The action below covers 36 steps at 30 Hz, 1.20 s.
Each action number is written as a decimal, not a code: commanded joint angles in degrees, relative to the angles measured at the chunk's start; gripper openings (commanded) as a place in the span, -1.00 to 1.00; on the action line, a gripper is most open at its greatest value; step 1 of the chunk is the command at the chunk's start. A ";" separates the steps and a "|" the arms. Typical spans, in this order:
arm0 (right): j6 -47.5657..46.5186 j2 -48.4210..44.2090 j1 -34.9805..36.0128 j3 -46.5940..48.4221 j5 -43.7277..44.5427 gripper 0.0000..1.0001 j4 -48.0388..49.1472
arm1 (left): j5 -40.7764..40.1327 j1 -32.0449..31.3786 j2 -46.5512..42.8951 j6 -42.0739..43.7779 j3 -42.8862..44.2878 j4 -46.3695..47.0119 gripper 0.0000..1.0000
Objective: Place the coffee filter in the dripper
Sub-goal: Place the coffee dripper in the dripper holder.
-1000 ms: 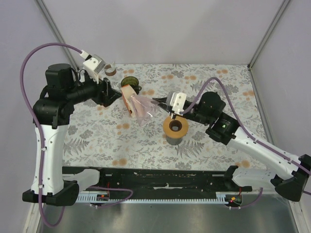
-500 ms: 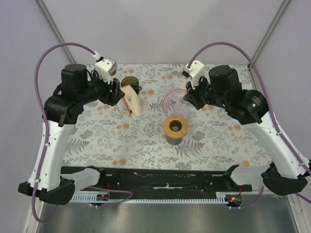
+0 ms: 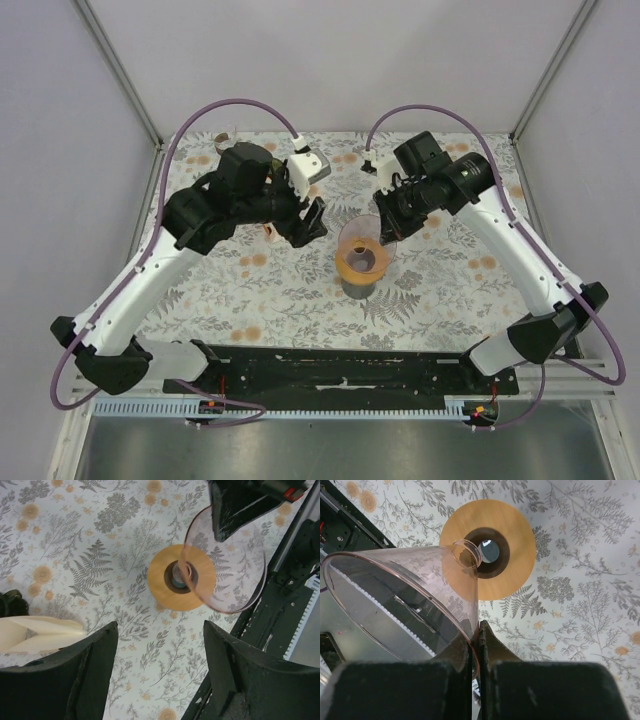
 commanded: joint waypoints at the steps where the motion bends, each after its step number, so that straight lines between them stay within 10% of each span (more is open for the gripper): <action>1: 4.17 2.68 -0.52 2.50 -2.00 -1.00 -3.87 | 3.36 -2.34 0.44 -6.85 -1.77 8.29 0.51; 15: 3.65 8.30 -0.52 2.32 -0.67 -1.00 -5.28 | 0.37 -4.45 8.61 -13.10 -9.51 14.28 0.26; 27: 2.60 10.59 -2.19 0.57 -1.29 -1.00 -5.19 | 2.74 -4.54 14.68 -15.21 -7.75 11.64 -0.95; 36: 0.68 14.80 -2.89 -0.23 -4.35 -1.00 -4.32 | 4.50 -4.54 19.51 -16.17 -7.49 10.06 -0.96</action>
